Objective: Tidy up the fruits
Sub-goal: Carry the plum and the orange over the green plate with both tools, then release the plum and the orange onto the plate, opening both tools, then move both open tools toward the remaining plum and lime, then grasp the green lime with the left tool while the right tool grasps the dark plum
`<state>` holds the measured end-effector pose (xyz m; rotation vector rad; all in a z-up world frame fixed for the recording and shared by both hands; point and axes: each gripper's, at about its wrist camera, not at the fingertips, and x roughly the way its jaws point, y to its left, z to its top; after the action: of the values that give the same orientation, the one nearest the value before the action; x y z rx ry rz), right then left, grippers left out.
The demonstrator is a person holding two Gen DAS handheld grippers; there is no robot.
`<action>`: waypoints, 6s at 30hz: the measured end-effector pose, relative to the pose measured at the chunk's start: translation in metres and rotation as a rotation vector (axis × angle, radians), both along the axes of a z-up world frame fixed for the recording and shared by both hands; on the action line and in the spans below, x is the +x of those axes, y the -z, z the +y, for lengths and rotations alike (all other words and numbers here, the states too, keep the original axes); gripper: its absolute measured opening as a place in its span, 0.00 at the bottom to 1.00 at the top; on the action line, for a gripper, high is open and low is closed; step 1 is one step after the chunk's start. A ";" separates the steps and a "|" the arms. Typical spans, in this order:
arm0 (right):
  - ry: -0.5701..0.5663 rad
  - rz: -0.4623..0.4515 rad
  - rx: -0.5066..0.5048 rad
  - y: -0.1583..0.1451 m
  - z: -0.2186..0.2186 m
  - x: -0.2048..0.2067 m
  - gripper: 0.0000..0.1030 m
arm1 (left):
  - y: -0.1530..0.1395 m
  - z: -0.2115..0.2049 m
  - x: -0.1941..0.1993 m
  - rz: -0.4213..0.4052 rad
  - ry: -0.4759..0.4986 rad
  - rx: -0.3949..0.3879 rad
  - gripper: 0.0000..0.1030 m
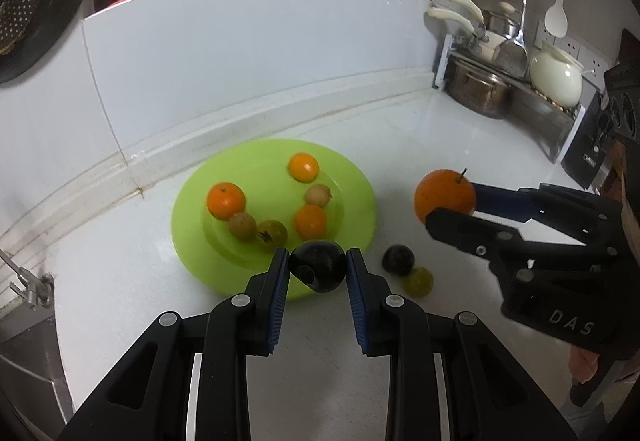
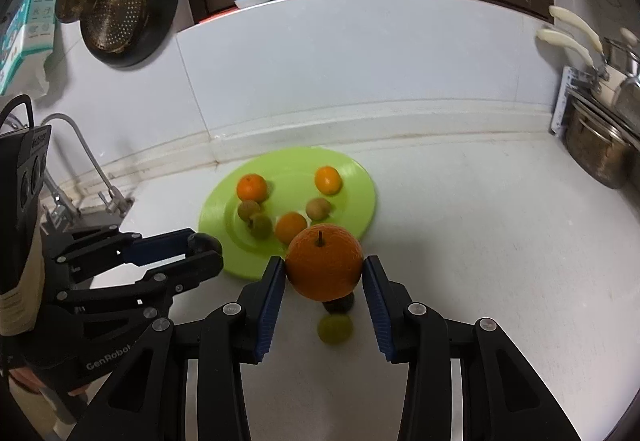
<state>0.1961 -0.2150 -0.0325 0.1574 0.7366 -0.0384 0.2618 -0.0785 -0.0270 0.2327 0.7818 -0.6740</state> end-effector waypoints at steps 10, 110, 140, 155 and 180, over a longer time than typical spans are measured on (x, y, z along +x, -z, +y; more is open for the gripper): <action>-0.060 0.023 -0.005 -0.003 0.021 0.042 0.40 | -0.001 0.002 0.040 -0.016 -0.005 0.024 0.28; -0.062 0.047 -0.136 0.010 -0.061 -0.060 0.48 | 0.022 -0.069 -0.051 0.026 -0.041 0.006 0.55; -0.148 0.137 -0.036 0.055 -0.076 -0.033 0.48 | 0.075 -0.090 -0.028 0.196 -0.156 0.020 0.27; -0.248 0.154 0.010 0.061 -0.036 -0.003 0.48 | 0.060 -0.035 -0.029 0.102 -0.264 0.086 0.27; -0.271 0.204 -0.004 0.078 -0.004 0.037 0.28 | 0.064 -0.019 -0.009 0.115 -0.259 0.077 0.27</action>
<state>0.2330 -0.2194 -0.1109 0.0485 0.9562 0.2046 0.2531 -0.0975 -0.0908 0.1594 0.9302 -0.4156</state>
